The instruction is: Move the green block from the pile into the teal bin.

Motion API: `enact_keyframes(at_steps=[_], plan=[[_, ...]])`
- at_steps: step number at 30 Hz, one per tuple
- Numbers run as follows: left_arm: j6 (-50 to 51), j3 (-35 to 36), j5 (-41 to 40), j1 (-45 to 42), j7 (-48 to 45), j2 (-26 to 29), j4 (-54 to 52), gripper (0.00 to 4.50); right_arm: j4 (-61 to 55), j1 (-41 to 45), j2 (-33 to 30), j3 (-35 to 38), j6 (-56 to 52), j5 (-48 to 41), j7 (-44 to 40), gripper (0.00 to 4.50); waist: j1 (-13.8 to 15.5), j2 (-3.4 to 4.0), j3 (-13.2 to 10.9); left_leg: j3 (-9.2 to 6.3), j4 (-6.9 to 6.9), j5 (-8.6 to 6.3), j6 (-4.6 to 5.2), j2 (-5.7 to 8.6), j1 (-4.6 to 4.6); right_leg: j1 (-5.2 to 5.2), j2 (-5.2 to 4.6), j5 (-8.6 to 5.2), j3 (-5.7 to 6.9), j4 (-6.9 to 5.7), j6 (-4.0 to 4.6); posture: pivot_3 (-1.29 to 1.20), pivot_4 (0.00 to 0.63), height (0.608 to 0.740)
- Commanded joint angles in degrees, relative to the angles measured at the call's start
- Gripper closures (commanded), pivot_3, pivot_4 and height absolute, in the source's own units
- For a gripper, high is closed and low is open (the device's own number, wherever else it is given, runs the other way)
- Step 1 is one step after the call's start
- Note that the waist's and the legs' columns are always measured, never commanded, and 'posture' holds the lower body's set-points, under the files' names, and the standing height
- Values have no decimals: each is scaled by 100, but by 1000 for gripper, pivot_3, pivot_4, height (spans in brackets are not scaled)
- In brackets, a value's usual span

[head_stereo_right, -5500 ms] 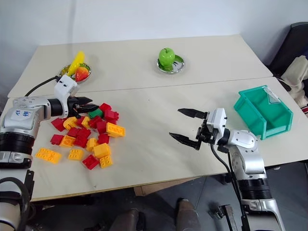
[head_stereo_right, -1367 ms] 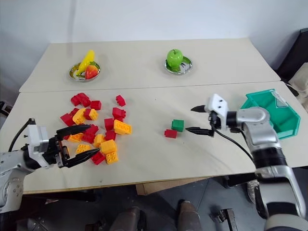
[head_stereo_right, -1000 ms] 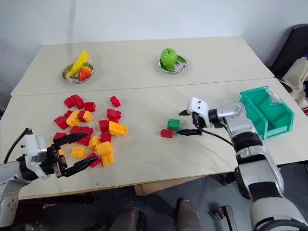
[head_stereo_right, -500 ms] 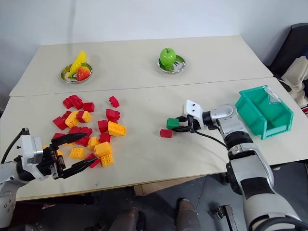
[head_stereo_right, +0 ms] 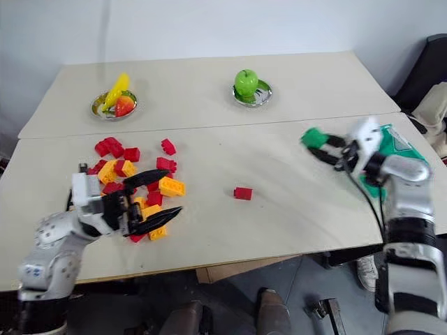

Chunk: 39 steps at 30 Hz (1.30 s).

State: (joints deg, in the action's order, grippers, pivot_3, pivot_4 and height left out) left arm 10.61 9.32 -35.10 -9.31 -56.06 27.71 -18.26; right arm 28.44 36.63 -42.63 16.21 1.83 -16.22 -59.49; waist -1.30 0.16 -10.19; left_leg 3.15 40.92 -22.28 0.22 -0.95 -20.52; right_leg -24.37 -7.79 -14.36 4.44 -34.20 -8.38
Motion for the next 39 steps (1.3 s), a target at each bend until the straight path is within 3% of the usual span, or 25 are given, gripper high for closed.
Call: enact_keyframes(at_steps=[1, 6, 11, 20, 23, 27, 32, 39], plan=[[-229, -294, 224, -359, -56, -96, 333, 0, -658, -384, -403, 798, -334, -146, 890, 3032, 4, 1, 1, 2, 0, 0, 0, 0, 1, 0, 1, 0, -1, 1, 0, 0, 150, 740], [-446, -698, 440, -1078, -230, -349, 1015, 0, -656, -1086, -907, 1344, -751, 93, 1787, 3032, 68, 2, 1, 16, 0, -1, 2, 1, 2, 0, 1, 3, -7, 5, -5, 0, 150, 740], [-626, -864, 541, -1429, -356, -509, 1405, 0, -396, -1346, -988, 1341, -992, 89, 2003, 3032, 98, 4, 2, 37, -3, -1, 5, -2, 9, 0, 3, 6, -10, 13, -9, 0, 150, 740], [-583, -580, 578, -1229, -203, -300, 1349, 0, 318, -907, -927, 1056, -281, 124, 1840, 96, 108, 5, 3, 41, -4, -1, 8, -2, 11, 0, 2, 7, -14, 17, -13, 0, 150, 740], [-618, -274, 682, -922, 43, -30, 1185, 0, 24, -828, -783, 943, 107, -380, 815, 39, 91, 6, 2, 40, -8, -1, 8, -5, 12, -1, 5, 8, -14, 19, -13, 0, 150, 740], [-373, 227, 741, -302, 434, 437, 862, 0, -1379, -1199, -351, 530, -467, -1368, -411, 39, 72, 6, 2, 42, -10, -1, 7, -21, 15, 0, 18, 9, -14, 22, -10, 0, 150, 740], [-536, 737, 977, 480, 729, 736, 677, 0, -2340, -1810, -108, -271, -449, -1306, -1081, 39, 184, 6, 2, 37, -3, -5, 11, -17, 12, 1, 10, 12, -11, 21, -6, 0, 150, 740], [-398, 1650, 867, 1620, 1258, 725, 132, 0, -2696, -2462, 416, -557, -226, -1158, -829, 39, 234, 5, 2, 38, 0, -14, 13, -17, 12, 2, 10, 15, -10, 25, -2, 0, 150, 740]])
